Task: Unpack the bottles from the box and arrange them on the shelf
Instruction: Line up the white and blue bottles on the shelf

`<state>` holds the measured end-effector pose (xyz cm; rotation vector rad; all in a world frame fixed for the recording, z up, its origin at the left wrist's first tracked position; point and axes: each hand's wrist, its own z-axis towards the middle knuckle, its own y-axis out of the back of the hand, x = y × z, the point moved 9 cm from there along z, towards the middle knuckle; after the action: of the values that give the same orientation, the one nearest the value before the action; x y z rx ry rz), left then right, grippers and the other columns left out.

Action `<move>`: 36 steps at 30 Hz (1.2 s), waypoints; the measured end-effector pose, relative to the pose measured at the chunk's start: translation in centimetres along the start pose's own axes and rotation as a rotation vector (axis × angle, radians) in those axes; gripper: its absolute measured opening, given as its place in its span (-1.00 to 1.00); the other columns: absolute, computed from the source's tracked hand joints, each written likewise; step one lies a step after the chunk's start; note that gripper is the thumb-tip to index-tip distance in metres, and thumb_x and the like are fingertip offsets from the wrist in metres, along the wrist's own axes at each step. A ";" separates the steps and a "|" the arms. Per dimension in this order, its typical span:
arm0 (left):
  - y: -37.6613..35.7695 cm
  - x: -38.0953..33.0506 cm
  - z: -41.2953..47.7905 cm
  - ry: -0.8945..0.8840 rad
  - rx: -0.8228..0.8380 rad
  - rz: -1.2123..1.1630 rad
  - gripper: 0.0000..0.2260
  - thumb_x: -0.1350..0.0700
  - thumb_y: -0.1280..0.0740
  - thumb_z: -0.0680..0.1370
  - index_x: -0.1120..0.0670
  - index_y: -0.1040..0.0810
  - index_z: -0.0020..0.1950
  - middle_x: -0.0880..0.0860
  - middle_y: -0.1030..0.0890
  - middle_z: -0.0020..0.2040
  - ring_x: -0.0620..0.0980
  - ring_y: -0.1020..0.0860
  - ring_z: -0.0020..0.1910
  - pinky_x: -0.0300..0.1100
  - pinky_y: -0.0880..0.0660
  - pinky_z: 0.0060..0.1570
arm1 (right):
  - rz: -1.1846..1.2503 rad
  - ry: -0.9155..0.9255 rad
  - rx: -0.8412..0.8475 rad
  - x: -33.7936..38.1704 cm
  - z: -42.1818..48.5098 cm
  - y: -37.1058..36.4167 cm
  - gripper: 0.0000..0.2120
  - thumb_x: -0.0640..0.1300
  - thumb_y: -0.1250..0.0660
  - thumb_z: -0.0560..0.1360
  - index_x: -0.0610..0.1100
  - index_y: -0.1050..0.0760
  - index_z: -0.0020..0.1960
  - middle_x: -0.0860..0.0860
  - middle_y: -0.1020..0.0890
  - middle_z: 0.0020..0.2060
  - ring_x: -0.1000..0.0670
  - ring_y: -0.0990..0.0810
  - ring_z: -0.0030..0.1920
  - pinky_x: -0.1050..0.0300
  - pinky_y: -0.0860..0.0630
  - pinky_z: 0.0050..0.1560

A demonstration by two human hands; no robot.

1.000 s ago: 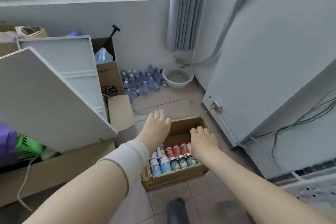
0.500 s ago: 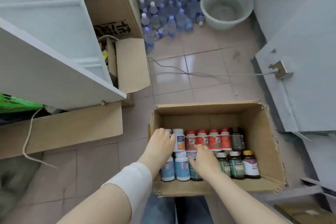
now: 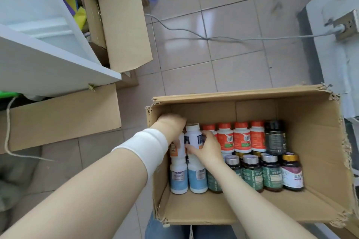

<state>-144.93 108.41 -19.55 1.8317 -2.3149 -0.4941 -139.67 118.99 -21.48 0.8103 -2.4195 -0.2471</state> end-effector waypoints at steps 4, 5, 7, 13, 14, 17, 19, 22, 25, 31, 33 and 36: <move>0.8 0.1 0.1 -0.021 -0.060 -0.284 -0.47 -0.03 -0.47 0.40 0.11 -0.40 0.28 0.12 -0.47 0.22 0.11 -0.46 0.18 -0.12 -0.43 0.07 | 0.287 -0.043 0.046 -0.9 -0.7 2.7 -0.46 -0.16 -0.39 0.46 -0.18 -0.27 0.37 -0.06 -0.49 0.14 0.03 -0.46 0.08 0.20 -0.40 0.03; 1.0 0.2 0.0 -0.029 -0.093 -0.366 -0.49 -0.02 -0.47 0.40 0.10 -0.42 0.27 0.10 -0.49 0.22 0.09 -0.46 0.18 -0.14 -0.42 0.08 | 0.381 -0.064 0.050 -1.2 -1.0 3.4 -0.47 -0.18 -0.35 0.49 -0.16 -0.24 0.39 -0.06 -0.48 0.13 0.04 -0.46 0.08 0.18 -0.42 0.05; 1.6 0.3 -0.4 -0.052 -0.175 -0.534 -0.53 -0.01 -0.47 0.40 0.07 -0.47 0.26 0.07 -0.52 0.23 0.05 -0.47 0.20 -0.19 -0.41 0.10 | 0.575 -0.132 0.058 -2.0 -1.5 4.6 -0.53 -0.22 -0.26 0.54 -0.14 -0.23 0.41 -0.08 -0.50 0.14 -0.02 -0.51 0.08 0.06 -0.48 0.12; 4.7 -0.3 -4.2 -0.130 -0.346 -0.936 -0.59 -0.02 -0.42 0.46 0.05 -0.50 0.28 0.01 -0.56 0.22 -0.04 -0.52 0.18 -0.24 -0.48 0.08 | 1.110 -0.160 0.124 -1.0 -4.7 8.1 -0.75 -0.11 -0.02 0.61 -0.20 -0.41 0.10 -0.16 -0.51 -0.15 -0.07 -0.52 -0.18 -0.03 -0.52 -0.11; 5.1 -0.5 -5.3 -0.145 -0.353 -1.016 -0.61 -0.03 -0.41 0.46 0.03 -0.50 0.26 0.00 -0.56 0.19 -0.04 -0.54 0.15 -0.21 -0.53 0.05 | 1.127 -0.136 0.103 -0.5 -5.6 8.9 -0.73 -0.04 -0.02 0.62 -0.17 -0.42 0.09 -0.13 -0.51 -0.18 -0.05 -0.51 -0.20 0.01 -0.51 -0.15; 6.8 -1.6 -9.0 -0.203 -0.391 -1.152 -0.70 -0.05 -0.36 0.50 -0.05 -0.50 0.20 -0.02 -0.56 0.13 -0.06 -0.55 0.09 -0.14 -0.58 0.03 | 1.134 -0.074 0.017 0.6 -8.7 11.3 -0.65 0.07 -0.15 0.55 -0.14 -0.38 0.20 -0.09 -0.53 -0.16 -0.01 -0.52 -0.18 0.09 -0.50 -0.20; 8.0 -2.7 -12.0 -0.253 -0.413 -1.253 -0.75 -0.05 -0.33 0.52 -0.06 -0.48 0.18 0.00 -0.58 0.09 -0.08 -0.57 0.05 -0.20 -0.56 -0.02 | 1.127 -0.019 -0.038 1.6 -11.5 12.9 -0.67 -0.03 -0.29 0.47 -0.14 -0.39 0.17 -0.07 -0.55 -0.15 0.00 -0.54 -0.18 0.12 -0.52 -0.20; 9.1 -4.4 -16.7 -0.326 -0.403 -1.417 -0.85 -0.03 -0.31 0.53 -0.01 -0.45 0.04 0.04 -0.58 -0.02 -0.11 -0.58 -0.09 -0.22 -0.54 -0.08 | 1.192 0.063 -0.072 2.9 -16.5 14.7 -0.74 -0.16 -0.30 0.48 -0.16 -0.40 0.16 -0.09 -0.63 -0.08 0.02 -0.61 -0.21 0.16 -0.60 -0.23; 9.7 -6.6 -21.2 -0.415 -0.354 -1.517 -0.80 -0.05 -0.26 0.55 0.04 -0.46 0.07 0.05 -0.61 -0.04 -0.09 -0.61 -0.14 -0.19 -0.56 -0.12 | 1.302 0.141 -0.116 3.5 -22.6 15.5 -0.65 -0.05 -0.34 0.43 -0.16 -0.43 0.17 -0.12 -0.64 -0.02 -0.02 -0.61 -0.16 0.18 -0.61 -0.26; 11.3 -14.0 -31.8 -0.723 -0.271 -1.438 -0.69 -0.02 -0.26 0.55 0.18 -0.43 0.15 0.08 -0.65 -0.10 -0.08 -0.68 -0.22 -0.22 -0.60 -0.26 | 1.459 0.230 -0.298 1.7 -34.2 16.7 -0.61 -0.02 -0.31 0.31 -0.21 -0.46 0.06 -0.14 -0.56 -0.20 -0.08 -0.55 -0.21 0.17 -0.58 -0.29; 11.7 -17.8 -35.8 -0.826 -0.213 -1.405 -0.76 -0.03 -0.24 0.56 0.15 -0.42 0.04 0.09 -0.62 -0.15 0.01 -0.63 -0.19 -0.10 -0.59 -0.14 | 1.478 0.295 -0.334 0.9 -38.5 17.3 -0.68 -0.06 -0.24 0.40 -0.25 -0.48 0.05 -0.14 -0.63 -0.22 -0.07 -0.61 -0.22 0.16 -0.58 -0.27; 11.1 -23.9 -41.1 -0.914 -0.052 -1.378 -0.69 -0.04 -0.25 0.56 0.17 -0.39 0.15 0.15 -0.59 -0.09 0.03 -0.60 -0.17 -0.05 -0.54 -0.06 | 1.503 0.402 -0.416 -0.7 -45.5 18.8 -0.69 -0.02 -0.27 0.41 -0.21 -0.51 0.03 -0.09 -0.70 -0.22 -0.01 -0.67 -0.26 0.14 -0.58 -0.25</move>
<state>-136.28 126.99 24.74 3.3657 -0.7170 -1.7415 -122.47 134.69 21.90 -1.0626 -1.8602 0.0342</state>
